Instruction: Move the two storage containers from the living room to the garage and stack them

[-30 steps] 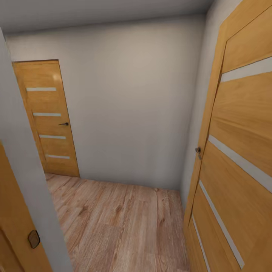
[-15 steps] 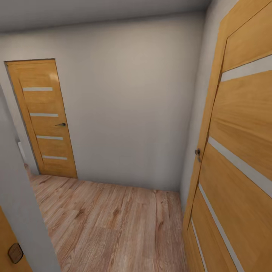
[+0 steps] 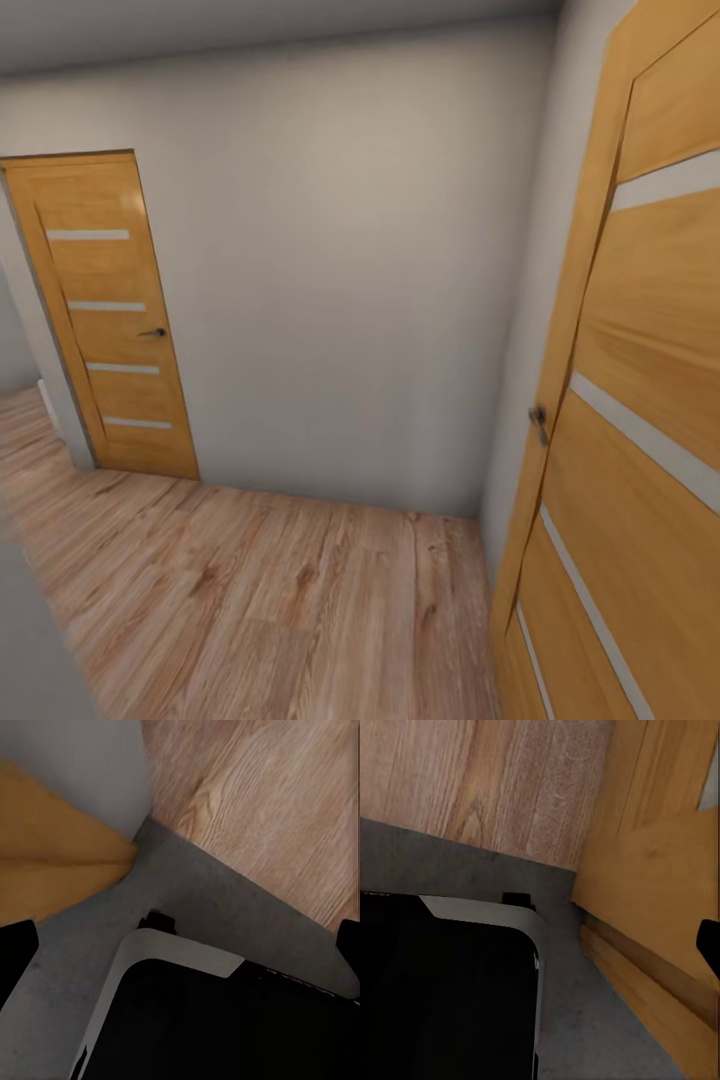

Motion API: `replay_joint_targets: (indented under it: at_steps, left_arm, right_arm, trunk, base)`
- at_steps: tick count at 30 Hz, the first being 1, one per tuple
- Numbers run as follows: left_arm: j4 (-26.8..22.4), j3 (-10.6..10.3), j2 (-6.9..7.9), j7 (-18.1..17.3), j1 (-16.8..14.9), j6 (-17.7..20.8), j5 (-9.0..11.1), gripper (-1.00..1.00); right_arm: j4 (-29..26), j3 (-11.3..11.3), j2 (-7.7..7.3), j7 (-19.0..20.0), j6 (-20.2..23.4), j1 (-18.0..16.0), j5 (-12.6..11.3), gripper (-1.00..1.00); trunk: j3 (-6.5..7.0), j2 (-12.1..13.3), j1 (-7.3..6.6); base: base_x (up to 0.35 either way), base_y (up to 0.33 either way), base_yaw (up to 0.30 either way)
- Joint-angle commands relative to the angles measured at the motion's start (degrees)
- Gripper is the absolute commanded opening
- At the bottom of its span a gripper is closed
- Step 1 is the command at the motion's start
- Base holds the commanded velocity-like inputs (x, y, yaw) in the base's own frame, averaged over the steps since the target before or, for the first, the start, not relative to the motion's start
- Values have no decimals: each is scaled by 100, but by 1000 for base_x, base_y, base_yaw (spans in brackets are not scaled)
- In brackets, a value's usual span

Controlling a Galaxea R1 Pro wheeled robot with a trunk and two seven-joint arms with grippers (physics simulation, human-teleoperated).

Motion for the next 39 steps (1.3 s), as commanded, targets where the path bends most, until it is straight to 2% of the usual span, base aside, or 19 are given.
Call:
replay_joint_targets:
  at_steps: [1, 29, 39]
  left_arm:
    - [5, 44, 1, -14, -6, -18, 7, 100]
    - [1, 44, -4, -14, -6, -40, 11, 100]
    - [2, 44, -3, -14, -7, -40, 13, 100]
  right_arm:
    - [16, 49, 3, -2, -28, -7, -42, 100]
    - [16, 48, 20, -2, -28, -7, -55, 100]
    - [16, 48, 22, -2, -29, -7, -68, 100]
  trunk:
    - [-9, -6, 4]
    - [-9, -6, 4]
    - [-9, -6, 4]
  base:
    - [291, 0, 0]
    - [20, 0, -26]
    - [0, 0, -201]
